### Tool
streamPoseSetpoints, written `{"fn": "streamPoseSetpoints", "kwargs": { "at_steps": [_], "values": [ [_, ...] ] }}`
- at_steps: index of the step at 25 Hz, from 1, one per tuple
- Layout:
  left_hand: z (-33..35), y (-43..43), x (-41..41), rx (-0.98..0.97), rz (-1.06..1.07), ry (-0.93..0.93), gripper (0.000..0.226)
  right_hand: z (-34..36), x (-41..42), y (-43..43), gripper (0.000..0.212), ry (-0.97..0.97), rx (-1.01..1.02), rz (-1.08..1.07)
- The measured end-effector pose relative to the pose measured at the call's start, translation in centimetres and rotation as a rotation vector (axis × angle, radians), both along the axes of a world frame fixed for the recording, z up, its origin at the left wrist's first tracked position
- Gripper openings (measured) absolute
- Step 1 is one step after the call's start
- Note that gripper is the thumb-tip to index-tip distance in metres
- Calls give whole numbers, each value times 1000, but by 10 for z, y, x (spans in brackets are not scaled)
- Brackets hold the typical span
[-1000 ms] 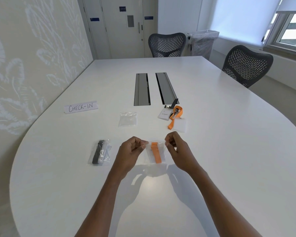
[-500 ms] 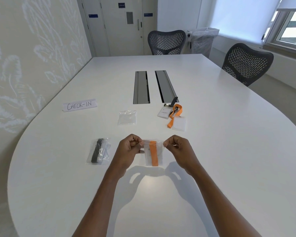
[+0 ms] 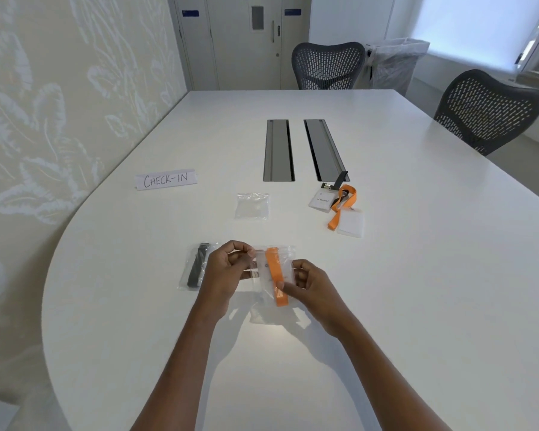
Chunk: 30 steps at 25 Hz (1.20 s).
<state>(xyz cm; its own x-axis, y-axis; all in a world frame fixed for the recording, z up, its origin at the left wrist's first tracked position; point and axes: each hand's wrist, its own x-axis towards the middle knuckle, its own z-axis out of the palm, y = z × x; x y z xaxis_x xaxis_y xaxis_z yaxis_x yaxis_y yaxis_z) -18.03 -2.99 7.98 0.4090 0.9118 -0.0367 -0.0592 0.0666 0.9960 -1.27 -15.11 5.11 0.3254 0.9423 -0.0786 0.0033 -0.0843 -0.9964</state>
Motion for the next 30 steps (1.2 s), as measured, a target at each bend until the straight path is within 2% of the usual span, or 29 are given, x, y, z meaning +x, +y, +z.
{"fn": "streamPoseSetpoints", "kwargs": {
  "at_steps": [2,5,7,10,14,17,19,21,23,24,26,28,30],
  "values": [
    [-6,6,-11,63,118,65,8,-1,-11,11,31,58,-18,-42],
    [-29,17,-36,406,405,446,9,-1,-25,30,32,118,-43,-113],
    [-49,22,-52,479,488,583,14,2,-34,44,34,136,-65,-162],
    [-68,24,-63,559,453,666,16,6,-50,65,39,184,-77,-194],
    [-77,22,-61,656,388,829,27,-1,-67,88,47,138,-111,-180],
    [-82,23,-62,671,397,789,33,-10,-74,100,49,77,-141,-159],
    [-83,23,-64,606,431,696,39,-15,-76,106,52,-41,-160,-143],
    [-80,21,-63,573,446,672,35,-20,-80,109,63,-193,-147,-132],
    [-79,19,-63,608,419,700,28,-25,-87,110,73,-405,-122,-157],
    [-79,19,-63,623,402,717,28,-26,-90,110,71,-556,-105,-190],
    [-81,17,-62,623,389,762,32,-30,-96,107,49,-859,-61,-233],
    [-84,17,-61,623,394,808,35,-33,-103,104,21,-1023,-17,-188],
    [-85,20,-61,622,395,814,34,-39,-108,103,17,-1104,7,-145]
  ]
}}
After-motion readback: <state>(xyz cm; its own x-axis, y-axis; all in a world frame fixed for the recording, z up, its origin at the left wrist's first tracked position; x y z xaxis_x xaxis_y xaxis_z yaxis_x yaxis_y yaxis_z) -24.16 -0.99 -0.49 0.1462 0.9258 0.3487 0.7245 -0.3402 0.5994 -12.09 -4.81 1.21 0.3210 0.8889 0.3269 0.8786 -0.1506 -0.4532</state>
